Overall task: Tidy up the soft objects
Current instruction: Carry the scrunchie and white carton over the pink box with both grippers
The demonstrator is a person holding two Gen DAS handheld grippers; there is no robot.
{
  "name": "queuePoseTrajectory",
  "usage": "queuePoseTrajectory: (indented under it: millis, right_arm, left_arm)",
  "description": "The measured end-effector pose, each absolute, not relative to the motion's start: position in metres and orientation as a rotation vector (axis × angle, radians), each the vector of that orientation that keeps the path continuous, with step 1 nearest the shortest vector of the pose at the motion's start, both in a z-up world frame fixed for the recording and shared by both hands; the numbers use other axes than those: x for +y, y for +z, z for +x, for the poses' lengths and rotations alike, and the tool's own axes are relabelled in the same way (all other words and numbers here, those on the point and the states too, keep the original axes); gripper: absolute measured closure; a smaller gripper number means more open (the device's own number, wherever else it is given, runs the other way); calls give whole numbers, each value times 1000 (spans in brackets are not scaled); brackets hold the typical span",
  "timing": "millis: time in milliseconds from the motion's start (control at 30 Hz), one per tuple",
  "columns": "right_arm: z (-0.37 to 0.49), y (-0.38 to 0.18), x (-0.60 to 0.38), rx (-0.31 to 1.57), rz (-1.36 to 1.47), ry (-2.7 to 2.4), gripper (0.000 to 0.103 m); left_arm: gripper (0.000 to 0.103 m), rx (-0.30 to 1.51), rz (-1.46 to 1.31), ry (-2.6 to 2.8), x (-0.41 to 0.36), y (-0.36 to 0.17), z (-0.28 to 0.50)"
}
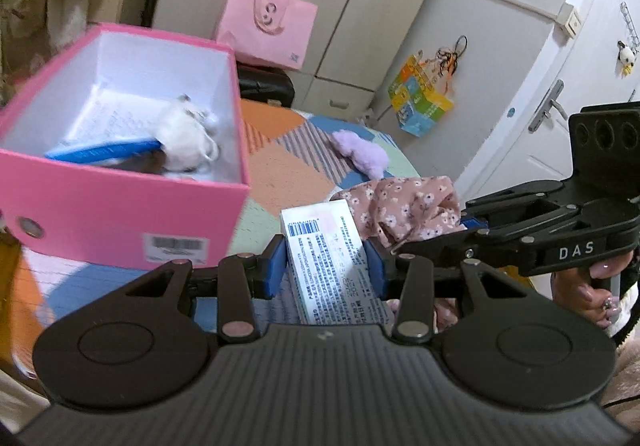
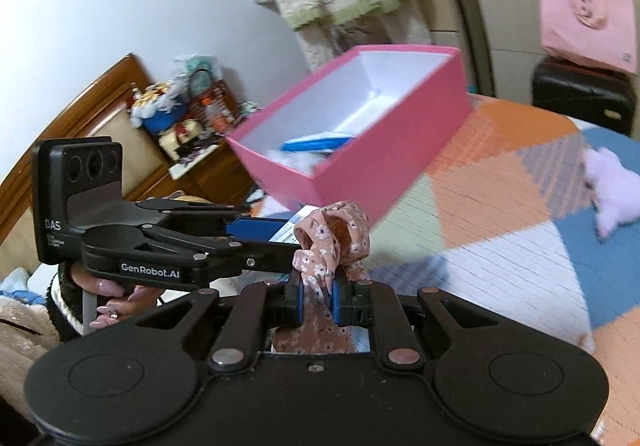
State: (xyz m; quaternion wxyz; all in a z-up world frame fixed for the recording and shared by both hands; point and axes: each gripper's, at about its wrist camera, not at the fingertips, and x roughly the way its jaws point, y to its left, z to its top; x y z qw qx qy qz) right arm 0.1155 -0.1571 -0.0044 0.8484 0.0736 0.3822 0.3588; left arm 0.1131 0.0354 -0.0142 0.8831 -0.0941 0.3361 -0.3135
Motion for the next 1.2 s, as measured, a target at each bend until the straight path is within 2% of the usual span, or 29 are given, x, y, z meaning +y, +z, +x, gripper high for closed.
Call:
queuePoseTrajectory:
  millis: [233, 700, 1000, 1200]
  right_arm:
    - [126, 22, -128, 704, 126, 818, 83]
    - [186, 28, -87, 552, 72, 812, 82]
    - [245, 23, -65, 583, 29, 777, 84]
    - [293, 10, -48, 640, -19, 746, 84]
  left_arm:
    - [62, 613, -170, -621, 64, 15, 117]
    - [62, 544, -226, -525, 107, 23, 179]
    - [62, 515, -223, -466, 112, 17, 236]
    - [62, 652, -206, -405, 118, 5, 291]
